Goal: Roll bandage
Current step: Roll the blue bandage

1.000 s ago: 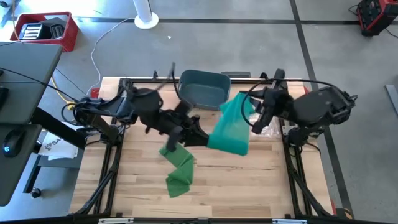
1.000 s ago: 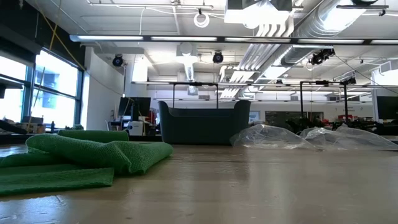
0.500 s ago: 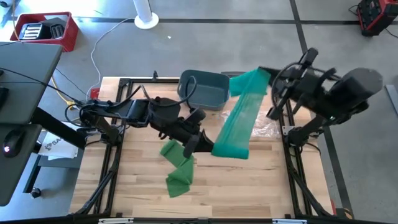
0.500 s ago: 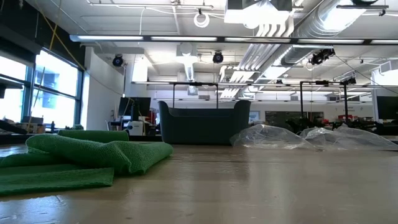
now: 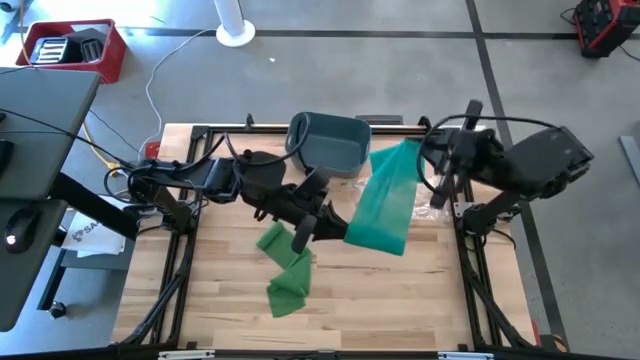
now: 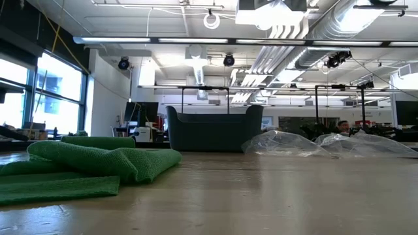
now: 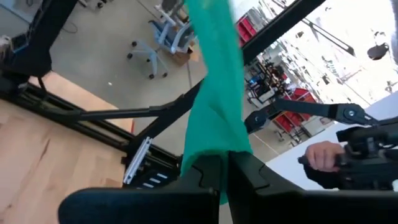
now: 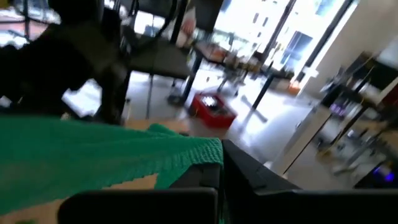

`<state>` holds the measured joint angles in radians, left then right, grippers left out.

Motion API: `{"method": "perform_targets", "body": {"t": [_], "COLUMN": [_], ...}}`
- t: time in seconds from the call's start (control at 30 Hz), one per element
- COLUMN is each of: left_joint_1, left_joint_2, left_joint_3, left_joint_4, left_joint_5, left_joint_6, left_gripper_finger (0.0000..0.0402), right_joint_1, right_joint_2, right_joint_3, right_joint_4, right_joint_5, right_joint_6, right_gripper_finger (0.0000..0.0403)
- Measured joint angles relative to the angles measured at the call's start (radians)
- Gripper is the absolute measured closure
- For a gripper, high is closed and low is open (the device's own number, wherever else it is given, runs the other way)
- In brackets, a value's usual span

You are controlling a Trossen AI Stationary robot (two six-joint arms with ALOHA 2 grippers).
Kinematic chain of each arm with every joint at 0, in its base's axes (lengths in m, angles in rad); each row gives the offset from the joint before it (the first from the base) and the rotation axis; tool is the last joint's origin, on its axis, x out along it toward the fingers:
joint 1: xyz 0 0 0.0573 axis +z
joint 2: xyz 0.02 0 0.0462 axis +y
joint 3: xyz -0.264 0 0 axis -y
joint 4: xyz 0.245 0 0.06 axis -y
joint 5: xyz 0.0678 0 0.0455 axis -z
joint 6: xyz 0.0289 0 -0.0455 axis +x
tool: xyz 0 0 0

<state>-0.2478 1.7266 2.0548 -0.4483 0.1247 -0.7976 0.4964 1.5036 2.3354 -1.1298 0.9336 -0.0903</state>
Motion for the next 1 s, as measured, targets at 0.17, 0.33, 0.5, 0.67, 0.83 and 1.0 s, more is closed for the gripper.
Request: {"method": "perform_targets", "body": {"t": [0.17,0.33,0.5,0.67,0.83,1.0], "left_joint_1": [-0.002,-0.001,-0.002,0.001,0.009,0.023], "left_joint_2": [-0.017,-0.021,-0.023,-0.023,-0.023,-0.024], "left_joint_3": [0.0,0.0,0.0,0.0,0.0,0.0], "left_joint_4": [0.01,0.058,0.063,0.047,0.051,0.057], "left_joint_5": [-0.001,0.005,0.009,0.014,0.013,0.014], "left_joint_6": [0.013,0.041,0.043,0.03,-0.01,-0.049], "left_gripper_finger": [0.0401,0.0401,0.0401,0.0401,0.0401,0.0401], "right_joint_1": [0.004,0.0,-0.001,-0.001,-0.001,0.003], "right_joint_2": [0.001,0.016,0.042,0.042,0.006,-0.029], "right_joint_3": [0.0,0.0,-0.001,0.002,0.019,0.02], "right_joint_4": [-0.183,-0.312,-0.402,-0.372,-0.373,-0.415], "right_joint_5": [-0.082,-0.138,-0.154,-0.159,-0.201,-0.299], "right_joint_6": [0.227,0.363,0.452,0.457,0.531,0.642], "right_gripper_finger": [0.0403,0.0403,0.0389,0.0322,0.0248,0.0225]}}
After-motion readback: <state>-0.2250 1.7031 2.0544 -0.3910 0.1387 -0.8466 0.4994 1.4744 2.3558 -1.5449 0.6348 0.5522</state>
